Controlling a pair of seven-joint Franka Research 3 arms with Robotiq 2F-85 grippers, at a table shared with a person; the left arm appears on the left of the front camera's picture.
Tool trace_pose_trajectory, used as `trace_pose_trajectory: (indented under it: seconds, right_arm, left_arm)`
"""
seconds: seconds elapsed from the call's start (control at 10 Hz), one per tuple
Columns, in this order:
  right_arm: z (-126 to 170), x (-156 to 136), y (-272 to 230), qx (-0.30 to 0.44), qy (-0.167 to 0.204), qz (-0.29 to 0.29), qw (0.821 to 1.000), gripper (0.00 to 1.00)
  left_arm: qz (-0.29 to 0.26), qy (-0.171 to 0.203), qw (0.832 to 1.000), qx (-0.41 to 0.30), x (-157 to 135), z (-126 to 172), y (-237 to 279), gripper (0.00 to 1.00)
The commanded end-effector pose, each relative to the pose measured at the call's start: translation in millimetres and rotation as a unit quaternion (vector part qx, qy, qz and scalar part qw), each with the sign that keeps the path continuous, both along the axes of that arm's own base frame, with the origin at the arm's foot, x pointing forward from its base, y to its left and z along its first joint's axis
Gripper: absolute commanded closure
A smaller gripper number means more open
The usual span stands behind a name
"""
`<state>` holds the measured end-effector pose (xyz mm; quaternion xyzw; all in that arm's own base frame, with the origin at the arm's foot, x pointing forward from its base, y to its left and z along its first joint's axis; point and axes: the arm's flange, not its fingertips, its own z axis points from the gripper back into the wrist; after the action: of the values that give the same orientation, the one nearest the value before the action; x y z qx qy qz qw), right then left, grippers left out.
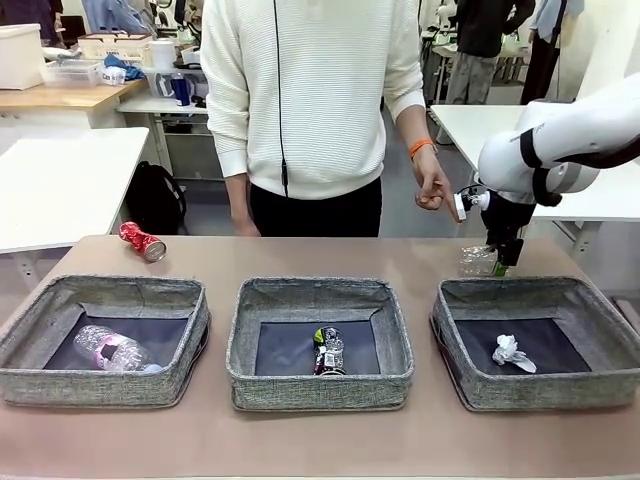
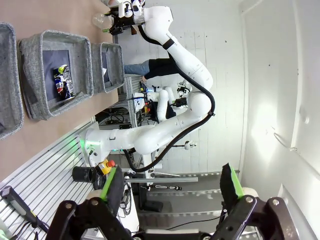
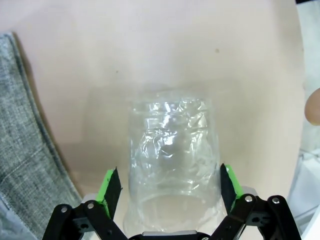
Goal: Sort the waste into the appropriate baskets.
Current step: Pick up the waste item pointed out by the person.
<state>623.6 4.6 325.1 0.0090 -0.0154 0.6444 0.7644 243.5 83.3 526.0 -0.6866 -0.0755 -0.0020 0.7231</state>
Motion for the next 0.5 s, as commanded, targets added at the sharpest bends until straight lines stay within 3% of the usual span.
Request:
trace_pose_trajectory:
  seconds: [0.0, 0.3, 0.4]
  right_arm:
    - [2.2, 5.2, -2.1, 0.006, 0.006, 0.01, 1.0, 0.0]
    - [0.4, 5.2, -2.5, -0.007, 0.01, 0.003, 1.0, 0.34]
    - [0.2, 5.0, -2.6, -0.007, 0.01, 0.005, 1.0, 0.39]
  left_arm:
    - [0.001, -0.002, 1.0, -0.012, -0.7, 6.5, -2.0, 0.0]
    - [0.001, -0.002, 1.0, -0.012, -0.7, 6.5, -2.0, 0.0]
    - [0.001, -0.002, 1.0, -0.012, -0.7, 6.5, -2.0, 0.0]
